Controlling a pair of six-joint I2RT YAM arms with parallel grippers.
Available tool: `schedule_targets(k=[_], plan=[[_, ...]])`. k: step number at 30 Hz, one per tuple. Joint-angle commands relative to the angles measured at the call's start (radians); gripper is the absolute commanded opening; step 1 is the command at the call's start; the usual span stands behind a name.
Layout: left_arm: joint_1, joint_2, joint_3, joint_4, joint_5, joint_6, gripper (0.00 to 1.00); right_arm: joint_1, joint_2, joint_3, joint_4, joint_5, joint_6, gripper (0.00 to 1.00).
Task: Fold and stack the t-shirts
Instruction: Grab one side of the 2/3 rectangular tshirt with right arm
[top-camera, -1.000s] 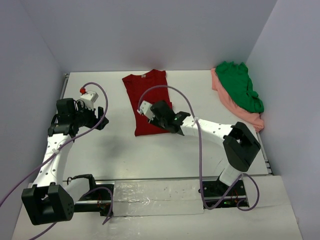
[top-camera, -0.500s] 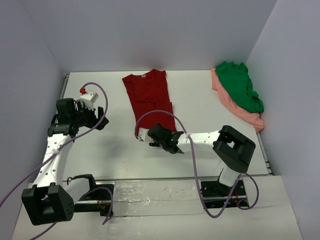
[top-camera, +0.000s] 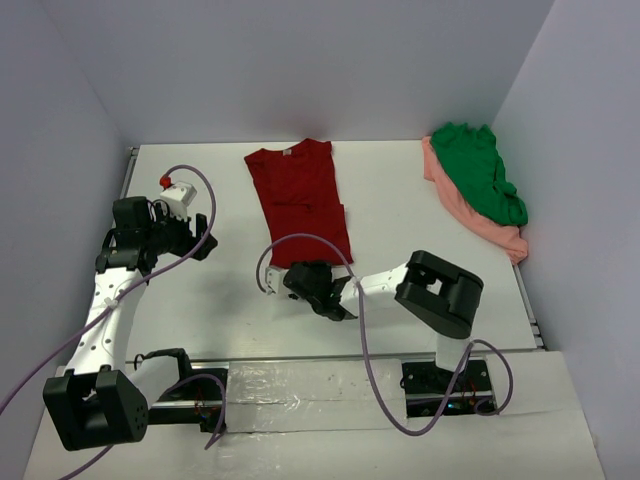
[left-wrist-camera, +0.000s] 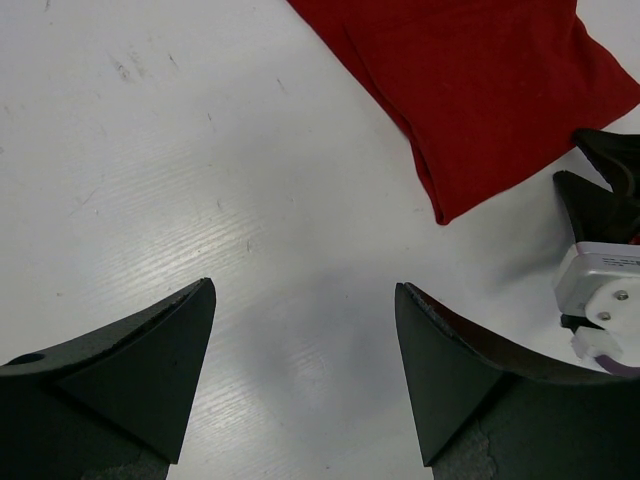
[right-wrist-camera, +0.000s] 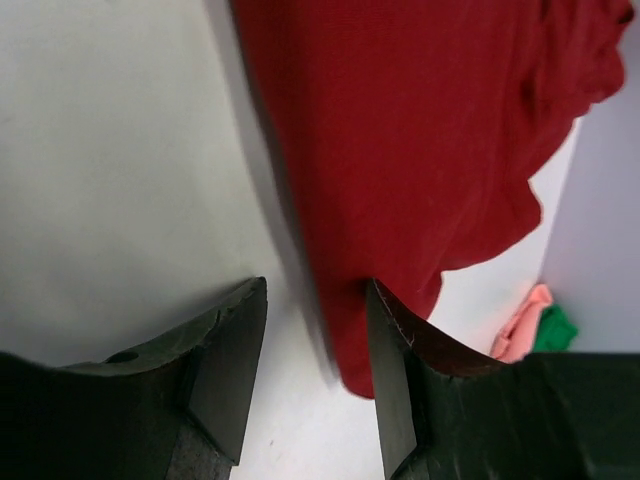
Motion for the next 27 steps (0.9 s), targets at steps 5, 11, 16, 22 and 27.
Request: schedule_targets(k=[5,11,16,22,27], plan=[[0.009,-0.02,-0.001,0.005,0.022,0.016,0.82,-0.007,0.148,0.05,0.091,0.053,-0.026,0.5],[0.009,-0.023,0.0,0.002,0.019,0.016,0.82,-0.052,0.231,0.1,0.141,0.062,-0.064,0.45],[0.009,-0.023,0.002,0.002,0.019,0.017,0.82,-0.095,0.225,0.18,0.014,0.033,-0.02,0.0],[0.009,-0.024,0.0,0.001,0.02,0.019,0.82,-0.093,0.121,0.174,-0.154,-0.029,0.04,0.0],[0.009,-0.03,0.002,-0.002,0.023,0.019,0.82,-0.04,-0.007,0.168,-0.347,-0.075,0.112,0.0]])
